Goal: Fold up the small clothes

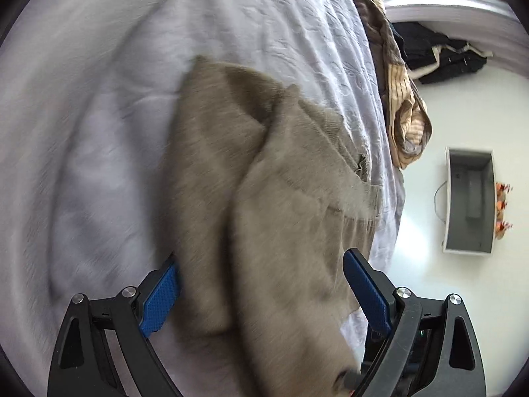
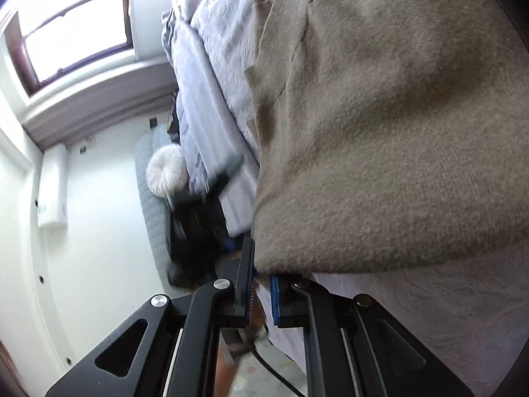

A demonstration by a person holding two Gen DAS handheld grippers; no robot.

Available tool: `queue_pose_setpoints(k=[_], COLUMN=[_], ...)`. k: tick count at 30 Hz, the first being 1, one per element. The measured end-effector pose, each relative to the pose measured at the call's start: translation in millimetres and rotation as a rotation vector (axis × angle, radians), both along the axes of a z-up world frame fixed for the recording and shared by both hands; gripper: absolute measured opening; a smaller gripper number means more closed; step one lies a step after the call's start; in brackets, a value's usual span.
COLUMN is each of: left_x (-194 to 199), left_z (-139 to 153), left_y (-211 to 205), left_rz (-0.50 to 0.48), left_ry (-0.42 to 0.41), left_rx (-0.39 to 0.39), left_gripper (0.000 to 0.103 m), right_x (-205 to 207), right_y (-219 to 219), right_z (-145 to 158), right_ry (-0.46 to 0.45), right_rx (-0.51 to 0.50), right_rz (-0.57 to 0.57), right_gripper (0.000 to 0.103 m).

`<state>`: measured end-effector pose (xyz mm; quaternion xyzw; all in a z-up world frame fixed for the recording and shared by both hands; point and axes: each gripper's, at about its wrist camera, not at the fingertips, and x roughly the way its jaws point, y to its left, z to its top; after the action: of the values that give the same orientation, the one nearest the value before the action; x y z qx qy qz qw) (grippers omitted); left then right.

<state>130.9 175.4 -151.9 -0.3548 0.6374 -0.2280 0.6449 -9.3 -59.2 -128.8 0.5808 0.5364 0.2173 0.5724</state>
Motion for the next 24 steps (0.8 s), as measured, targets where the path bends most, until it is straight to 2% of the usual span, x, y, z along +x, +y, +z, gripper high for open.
queue_pose_setpoints(k=[3,5,7,8,11,16,21,24], left_x=[10,12,15,16,15,5,-1,0], left_z=[7,10,7,5,12,59,106,132], left_y=[-26,-41,-53,-57,-57,-72,-124,-177], left_rz=[-0.081,-0.134,-0.181,-0.197,-0.166,-0.122,-0.147,-0.21], left_ry=[-0.044,-0.06,-0.069,-0.065,-0.082,-0.219,-0.315,-0.372], left_rx=[0.041,0.102,0.227,0.285,0.279,0.245,0.261,0.251], left_gripper=[0.091,0.07,0.024,0.018,0.018,0.018,0.017,0.017], right_x=[-4,-5,-8,-10,-13,-34,-55,-65], right_y=[-3,-3,-3,-4,-5,-41,-102,-142], right_z=[-1,-4,-7,-7,-4,12,25,33], right_ry=[-0.003,0.005,0.012,0.014,0.008,-0.022,-0.028,-0.044], right_rx=[-0.016,-0.016,-0.014,-0.019,-0.029,-0.072,-0.136,-0.163], right_rz=[0.04,0.051,0.065,0.079,0.122,0.141,0.054,-0.02], right_gripper=[0.009,0.009,0.009,0.009,0.009,0.012,0.012,0.012])
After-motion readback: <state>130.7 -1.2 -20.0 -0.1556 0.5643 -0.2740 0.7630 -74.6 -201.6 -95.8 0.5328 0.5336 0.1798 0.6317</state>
